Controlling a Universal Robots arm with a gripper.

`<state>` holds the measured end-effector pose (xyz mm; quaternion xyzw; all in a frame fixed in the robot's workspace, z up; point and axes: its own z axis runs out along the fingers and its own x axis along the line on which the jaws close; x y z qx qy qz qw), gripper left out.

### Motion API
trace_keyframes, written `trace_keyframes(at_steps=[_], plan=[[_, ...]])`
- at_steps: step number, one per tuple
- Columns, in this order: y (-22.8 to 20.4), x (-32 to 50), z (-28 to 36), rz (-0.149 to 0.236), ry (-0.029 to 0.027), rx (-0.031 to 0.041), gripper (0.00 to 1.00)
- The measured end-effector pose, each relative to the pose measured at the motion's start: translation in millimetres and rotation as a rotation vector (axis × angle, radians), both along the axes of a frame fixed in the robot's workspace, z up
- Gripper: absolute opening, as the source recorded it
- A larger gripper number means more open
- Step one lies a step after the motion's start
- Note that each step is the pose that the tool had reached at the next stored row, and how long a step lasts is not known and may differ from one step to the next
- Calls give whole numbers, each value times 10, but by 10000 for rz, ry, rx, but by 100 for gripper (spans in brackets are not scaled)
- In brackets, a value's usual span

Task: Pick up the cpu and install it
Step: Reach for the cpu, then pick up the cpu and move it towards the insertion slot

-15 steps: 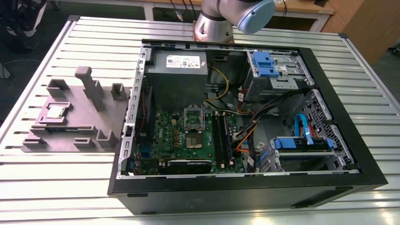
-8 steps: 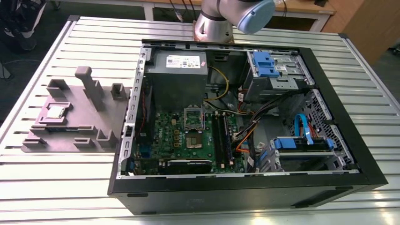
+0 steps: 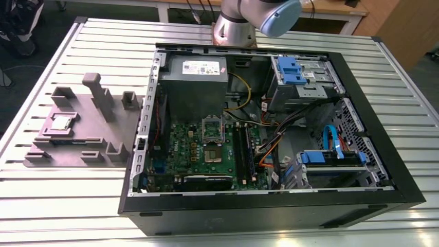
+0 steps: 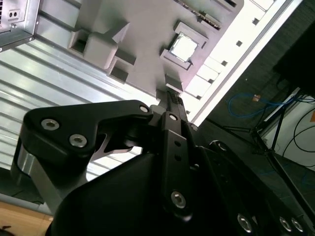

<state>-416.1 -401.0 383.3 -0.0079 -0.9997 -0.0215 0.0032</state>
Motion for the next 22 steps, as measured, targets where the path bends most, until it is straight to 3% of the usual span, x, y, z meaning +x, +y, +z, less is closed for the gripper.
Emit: trace_keyframes(at_steps=[4, 11, 22], plan=[[0, -104, 0, 1, -75, 1, 11], [0, -275, -2, 0, -96, 28, 11], [0, -291, -1, 1, -95, 36, 11]])
